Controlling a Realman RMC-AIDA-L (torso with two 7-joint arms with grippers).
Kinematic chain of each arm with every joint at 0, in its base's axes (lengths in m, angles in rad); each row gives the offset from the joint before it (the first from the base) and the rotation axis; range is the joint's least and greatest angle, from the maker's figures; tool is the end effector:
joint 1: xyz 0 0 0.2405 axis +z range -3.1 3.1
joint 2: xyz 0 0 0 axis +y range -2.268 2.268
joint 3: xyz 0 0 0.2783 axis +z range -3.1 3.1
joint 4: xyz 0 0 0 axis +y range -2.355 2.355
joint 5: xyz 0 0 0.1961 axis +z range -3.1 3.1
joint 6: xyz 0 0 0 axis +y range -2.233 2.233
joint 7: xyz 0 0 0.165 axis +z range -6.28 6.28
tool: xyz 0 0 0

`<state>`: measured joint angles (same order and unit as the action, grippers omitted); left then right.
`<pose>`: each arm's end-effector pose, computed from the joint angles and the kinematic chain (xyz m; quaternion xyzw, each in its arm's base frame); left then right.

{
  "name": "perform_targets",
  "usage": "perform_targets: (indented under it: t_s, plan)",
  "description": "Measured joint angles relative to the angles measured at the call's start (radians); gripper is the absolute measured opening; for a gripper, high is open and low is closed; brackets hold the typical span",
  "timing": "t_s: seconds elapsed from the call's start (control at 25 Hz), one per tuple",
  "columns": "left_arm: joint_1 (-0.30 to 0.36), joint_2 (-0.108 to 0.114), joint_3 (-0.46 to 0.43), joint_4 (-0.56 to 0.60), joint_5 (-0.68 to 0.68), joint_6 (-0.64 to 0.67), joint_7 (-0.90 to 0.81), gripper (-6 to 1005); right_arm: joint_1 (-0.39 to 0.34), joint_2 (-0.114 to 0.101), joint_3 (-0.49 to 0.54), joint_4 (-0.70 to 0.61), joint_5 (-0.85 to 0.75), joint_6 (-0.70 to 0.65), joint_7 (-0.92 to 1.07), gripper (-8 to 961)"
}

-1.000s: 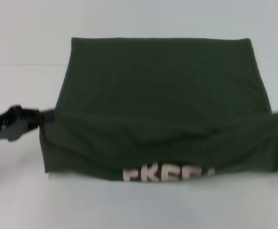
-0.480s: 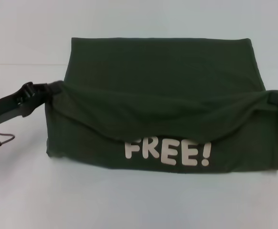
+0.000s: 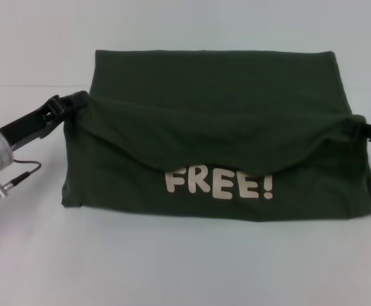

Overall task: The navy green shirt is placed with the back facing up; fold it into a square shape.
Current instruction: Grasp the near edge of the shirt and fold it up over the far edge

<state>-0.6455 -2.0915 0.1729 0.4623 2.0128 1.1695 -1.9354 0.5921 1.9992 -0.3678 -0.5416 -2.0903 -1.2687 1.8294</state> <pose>-0.3005 0.4081 0.0007 -0.6532 -0.5850 -0.4086 0.2533 0.3181 0.3935 0.0265 -0.7760 0.4942 0.2894 0.2641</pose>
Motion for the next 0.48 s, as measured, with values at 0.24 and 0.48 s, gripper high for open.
perform_targets:
  t_s: [0.24, 0.48]
  plan:
    - [-0.024, -0.018, -0.001, -0.001, -0.026, -0.056, 0.048, 28, 0.016, 0.02, -0.022, -0.01, 0.006, 0.074, -0.024, 54]
    - [-0.035, -0.023, 0.004, -0.001, -0.041, -0.084, 0.069, 28, 0.033, 0.018, -0.018, -0.013, 0.01, 0.104, -0.033, 54]
